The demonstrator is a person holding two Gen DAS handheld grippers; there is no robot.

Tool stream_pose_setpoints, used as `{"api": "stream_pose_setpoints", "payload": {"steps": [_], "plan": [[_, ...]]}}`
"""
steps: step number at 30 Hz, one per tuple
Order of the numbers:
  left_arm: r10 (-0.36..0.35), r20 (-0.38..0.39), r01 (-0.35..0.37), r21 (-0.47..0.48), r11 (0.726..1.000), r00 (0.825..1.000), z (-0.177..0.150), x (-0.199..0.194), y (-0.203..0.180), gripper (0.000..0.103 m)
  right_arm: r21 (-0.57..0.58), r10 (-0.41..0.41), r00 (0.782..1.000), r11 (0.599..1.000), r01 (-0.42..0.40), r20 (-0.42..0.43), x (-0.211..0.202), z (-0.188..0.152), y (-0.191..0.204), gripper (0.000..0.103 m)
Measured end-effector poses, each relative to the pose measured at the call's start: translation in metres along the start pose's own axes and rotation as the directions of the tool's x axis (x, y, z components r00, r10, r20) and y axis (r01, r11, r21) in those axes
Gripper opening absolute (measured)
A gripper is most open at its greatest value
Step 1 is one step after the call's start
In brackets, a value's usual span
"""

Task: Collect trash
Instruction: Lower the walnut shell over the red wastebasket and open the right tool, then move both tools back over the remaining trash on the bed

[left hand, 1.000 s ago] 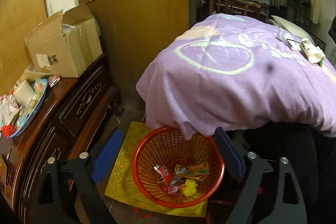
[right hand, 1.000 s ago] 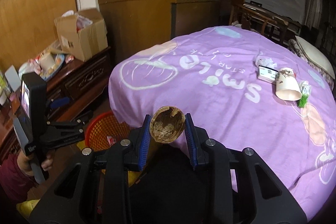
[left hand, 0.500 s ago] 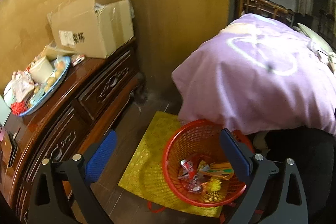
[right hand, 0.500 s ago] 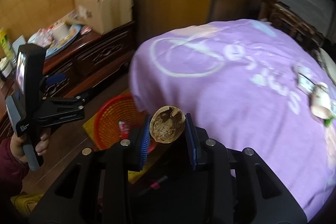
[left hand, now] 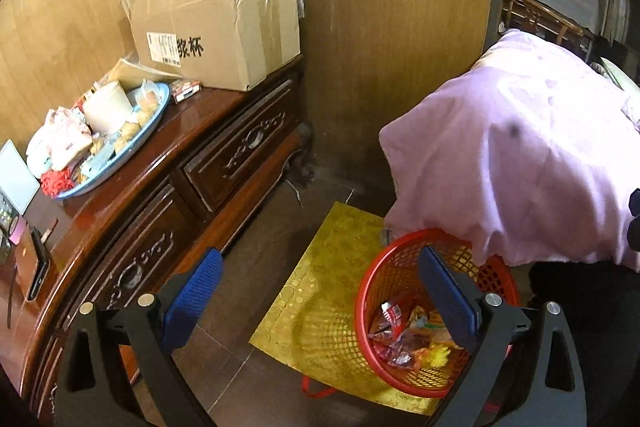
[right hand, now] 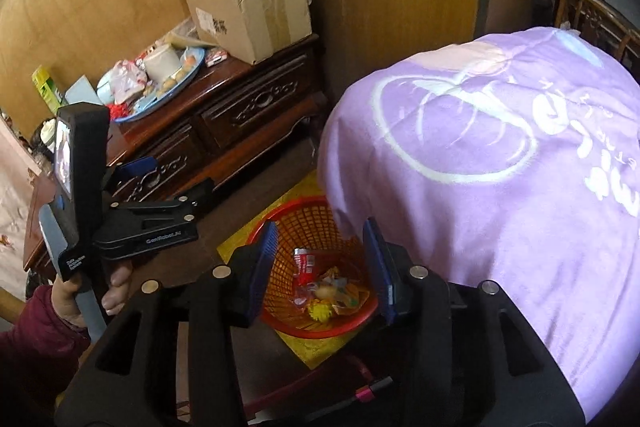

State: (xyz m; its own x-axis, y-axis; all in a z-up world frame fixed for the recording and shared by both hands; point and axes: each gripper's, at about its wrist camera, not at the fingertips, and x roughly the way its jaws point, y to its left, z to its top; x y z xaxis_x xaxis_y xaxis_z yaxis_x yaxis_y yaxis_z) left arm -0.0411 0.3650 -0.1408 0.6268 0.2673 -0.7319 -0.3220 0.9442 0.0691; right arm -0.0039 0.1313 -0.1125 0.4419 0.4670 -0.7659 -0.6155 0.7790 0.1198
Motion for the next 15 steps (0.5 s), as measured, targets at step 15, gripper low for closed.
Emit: {"api": "stream_pose_setpoints", "payload": {"steps": [15], "plan": [[-0.068,0.118,0.045,0.188,0.981,0.991,0.017,-0.067,-0.089,0.096,0.121,-0.122,0.983,0.987,0.105,0.134,-0.074,-0.024,-0.057,0.045]]}}
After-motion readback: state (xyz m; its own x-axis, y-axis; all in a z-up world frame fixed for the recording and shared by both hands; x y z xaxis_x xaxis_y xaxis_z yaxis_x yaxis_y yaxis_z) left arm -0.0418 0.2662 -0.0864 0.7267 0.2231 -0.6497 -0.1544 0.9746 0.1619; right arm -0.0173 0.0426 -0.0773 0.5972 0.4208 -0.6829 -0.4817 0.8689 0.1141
